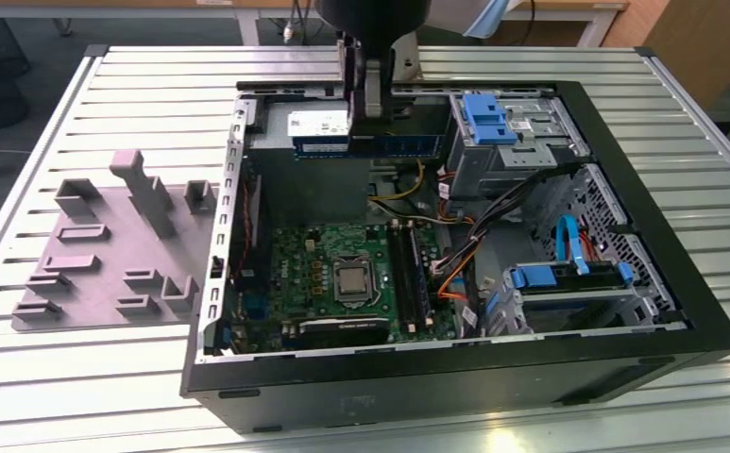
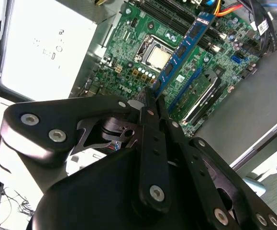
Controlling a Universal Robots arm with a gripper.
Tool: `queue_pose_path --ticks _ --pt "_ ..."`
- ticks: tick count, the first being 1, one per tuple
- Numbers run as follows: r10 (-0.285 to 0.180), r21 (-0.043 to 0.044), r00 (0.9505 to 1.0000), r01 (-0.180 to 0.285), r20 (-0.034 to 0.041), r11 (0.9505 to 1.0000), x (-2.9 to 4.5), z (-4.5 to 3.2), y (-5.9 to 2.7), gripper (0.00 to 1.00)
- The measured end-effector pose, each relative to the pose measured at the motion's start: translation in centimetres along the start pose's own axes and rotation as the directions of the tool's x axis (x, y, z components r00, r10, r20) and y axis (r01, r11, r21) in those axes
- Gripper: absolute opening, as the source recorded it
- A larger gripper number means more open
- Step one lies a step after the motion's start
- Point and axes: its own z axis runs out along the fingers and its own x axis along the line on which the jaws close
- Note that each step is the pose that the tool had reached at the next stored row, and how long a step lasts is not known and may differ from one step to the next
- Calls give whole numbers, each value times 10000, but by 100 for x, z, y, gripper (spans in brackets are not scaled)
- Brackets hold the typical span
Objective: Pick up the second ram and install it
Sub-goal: 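Pick up the second ram and move it above second insertion slot, then insert the second ram into the second slot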
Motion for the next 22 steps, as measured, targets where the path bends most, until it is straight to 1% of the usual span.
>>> queue_pose_path --ticks 13,15,17,19,22 --pt "6 0 10000 -6 0 10000 -1 0 -4 14" --pt "74 2 10000 -74 0 10000 -1 0 -4 14" --pt "280 7 9996 -280 -1 9996 -1 1 -5 14" --pt "583 16 9983 -583 -3 9983 -1 3 -5 14" --pt "1093 31 9940 -1093 -4 9940 -1 7 -5 14"
